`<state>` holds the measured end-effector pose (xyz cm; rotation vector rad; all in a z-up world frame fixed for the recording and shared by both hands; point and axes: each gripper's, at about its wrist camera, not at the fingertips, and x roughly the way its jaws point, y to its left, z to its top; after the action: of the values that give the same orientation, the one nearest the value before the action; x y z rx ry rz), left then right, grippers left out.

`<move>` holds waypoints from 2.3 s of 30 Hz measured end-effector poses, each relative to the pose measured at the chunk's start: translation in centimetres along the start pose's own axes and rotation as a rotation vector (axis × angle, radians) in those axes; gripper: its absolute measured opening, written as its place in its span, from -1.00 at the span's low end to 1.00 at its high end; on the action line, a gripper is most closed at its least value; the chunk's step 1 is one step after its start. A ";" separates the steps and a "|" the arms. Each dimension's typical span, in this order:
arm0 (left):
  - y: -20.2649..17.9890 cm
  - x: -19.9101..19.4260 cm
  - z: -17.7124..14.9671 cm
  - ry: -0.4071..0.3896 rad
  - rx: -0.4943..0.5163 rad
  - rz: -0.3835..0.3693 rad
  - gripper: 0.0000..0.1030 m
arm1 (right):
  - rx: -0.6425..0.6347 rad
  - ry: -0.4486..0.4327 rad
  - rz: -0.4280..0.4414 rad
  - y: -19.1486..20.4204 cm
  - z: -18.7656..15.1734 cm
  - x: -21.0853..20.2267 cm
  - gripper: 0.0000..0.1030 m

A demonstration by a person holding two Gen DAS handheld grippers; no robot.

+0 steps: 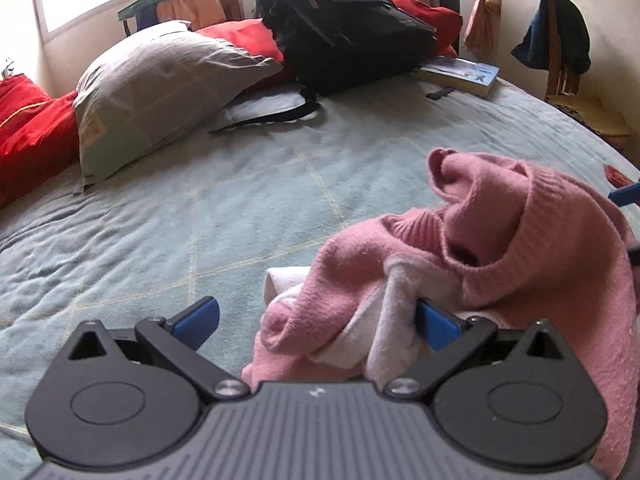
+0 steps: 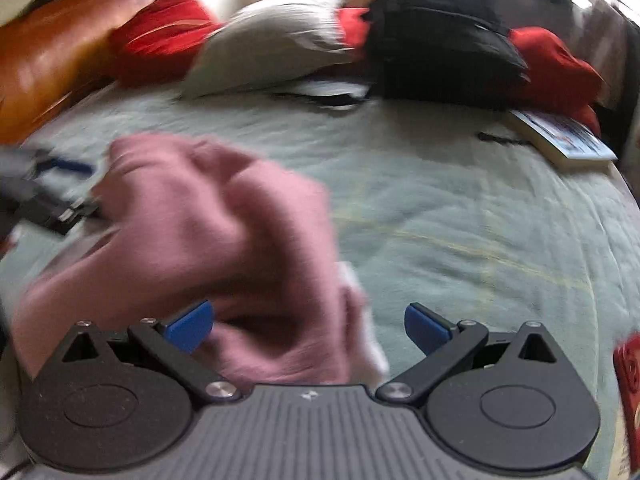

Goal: Fold clothes

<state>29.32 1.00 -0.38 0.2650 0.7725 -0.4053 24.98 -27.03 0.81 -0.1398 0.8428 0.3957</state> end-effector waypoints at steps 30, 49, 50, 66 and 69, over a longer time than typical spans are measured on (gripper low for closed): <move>2.1 -1.1 -3.9 0.016 -0.041 0.017 0.99 | 0.221 -0.048 -0.495 -7.6 -1.8 0.8 1.00; 4.0 1.8 -1.2 -0.028 -0.188 0.025 0.99 | 0.150 -0.031 -0.341 -7.0 -1.5 1.4 1.00; 3.7 1.8 -1.4 -0.020 -0.169 0.026 0.99 | 0.129 -0.022 -0.343 -6.8 -1.2 1.7 1.00; -1.1 -4.3 -0.6 0.018 -0.050 -0.203 0.99 | -0.099 0.121 -0.281 -8.2 9.1 9.2 1.00; -1.9 -4.8 -0.5 -0.009 -0.054 -0.217 0.99 | -0.027 0.085 -0.328 -9.8 10.9 10.3 1.00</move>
<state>25.07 0.67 2.60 0.1287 0.8045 -0.5888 42.59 -30.13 0.00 -0.3166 0.8807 0.0935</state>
